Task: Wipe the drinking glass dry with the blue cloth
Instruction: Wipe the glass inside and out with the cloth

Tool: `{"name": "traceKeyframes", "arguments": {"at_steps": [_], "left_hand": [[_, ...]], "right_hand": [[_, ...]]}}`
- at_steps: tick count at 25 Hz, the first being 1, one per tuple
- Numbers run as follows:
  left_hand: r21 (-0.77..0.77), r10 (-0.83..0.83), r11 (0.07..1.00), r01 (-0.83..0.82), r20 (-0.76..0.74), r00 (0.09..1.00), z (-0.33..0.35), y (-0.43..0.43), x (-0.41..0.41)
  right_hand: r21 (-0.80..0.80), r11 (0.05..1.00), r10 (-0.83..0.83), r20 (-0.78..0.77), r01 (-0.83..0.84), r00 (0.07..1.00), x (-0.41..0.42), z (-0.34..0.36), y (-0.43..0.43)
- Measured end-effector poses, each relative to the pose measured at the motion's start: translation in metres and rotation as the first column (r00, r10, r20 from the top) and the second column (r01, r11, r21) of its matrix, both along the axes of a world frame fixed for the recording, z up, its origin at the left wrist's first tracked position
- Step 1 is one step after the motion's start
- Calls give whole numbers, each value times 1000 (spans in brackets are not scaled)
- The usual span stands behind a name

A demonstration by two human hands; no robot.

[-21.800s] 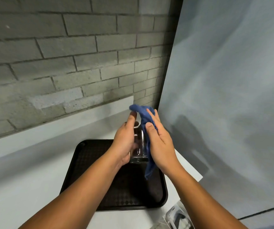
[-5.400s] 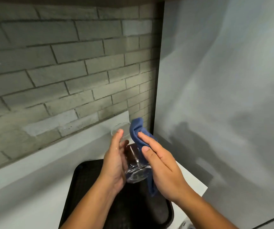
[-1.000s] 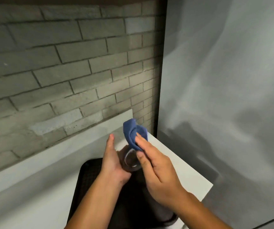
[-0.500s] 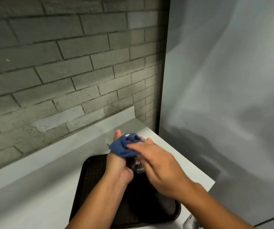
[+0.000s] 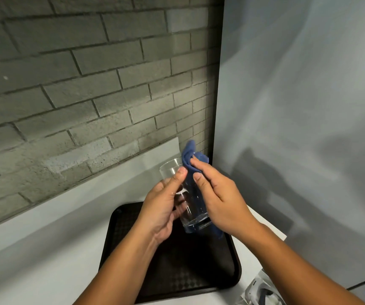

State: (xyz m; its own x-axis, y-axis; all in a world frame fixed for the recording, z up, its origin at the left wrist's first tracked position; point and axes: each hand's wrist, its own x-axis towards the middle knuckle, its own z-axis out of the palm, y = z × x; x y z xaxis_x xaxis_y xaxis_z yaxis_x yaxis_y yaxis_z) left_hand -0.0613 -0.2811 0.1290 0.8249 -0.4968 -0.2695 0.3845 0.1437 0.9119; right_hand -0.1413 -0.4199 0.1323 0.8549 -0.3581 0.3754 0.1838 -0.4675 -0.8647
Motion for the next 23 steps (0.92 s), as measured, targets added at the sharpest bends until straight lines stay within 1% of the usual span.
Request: {"name": "traceKeyframes", "arguments": {"at_steps": [1,2,4,5,8,10,11,14,15,17,18,19,20,22,23], "left_hand": [[9,-7,1000,7,8,1000,0,2,2],[16,-18,1000,18,21,1000,0,4,3],[5,-41,999,41,68,997,-2,5,6],[-5,-42,999,43,99,994,-3,5,7],[-44,23,999,-16,182,983,-6,3,4],[-29,65,998,-60,198,978,-10,0,0],[-23,74,997,-71,200,977,-10,0,-2],[-40,68,997,-60,251,966,-10,11,-3],[-43,67,997,-58,269,961,-10,18,-3],[-14,81,997,-80,272,959,-9,27,-1],[-3,95,995,-98,266,959,-10,31,1],[-2,107,994,-110,245,963,-9,33,4],[-8,114,993,-115,225,968,-8,36,8],[-36,69,997,-63,189,980,-8,45,15],[-45,33,999,-25,179,983,-10,50,17]], "right_hand": [[18,1000,11,9,-11,1000,1,-3,2],[78,997,12,-3,-12,1000,2,-5,0],[340,940,28,-43,-12,999,6,-5,-3],[433,901,31,-51,-6,998,7,-5,-3],[563,826,6,-23,8,1000,6,-7,6],[667,744,9,-62,35,998,9,-7,15],[686,726,15,-85,47,996,11,-9,18],[623,781,7,-88,50,996,13,-13,29],[621,782,2,-81,49,997,13,-13,33],[679,733,22,-79,38,997,12,-12,44],[692,720,19,-90,49,996,12,-13,51],[682,729,4,-92,60,996,13,-14,59],[650,757,-12,-80,61,997,13,-17,63],[608,793,-11,-36,31,999,11,-17,70],[620,784,-3,-35,24,999,11,-17,72]]}}
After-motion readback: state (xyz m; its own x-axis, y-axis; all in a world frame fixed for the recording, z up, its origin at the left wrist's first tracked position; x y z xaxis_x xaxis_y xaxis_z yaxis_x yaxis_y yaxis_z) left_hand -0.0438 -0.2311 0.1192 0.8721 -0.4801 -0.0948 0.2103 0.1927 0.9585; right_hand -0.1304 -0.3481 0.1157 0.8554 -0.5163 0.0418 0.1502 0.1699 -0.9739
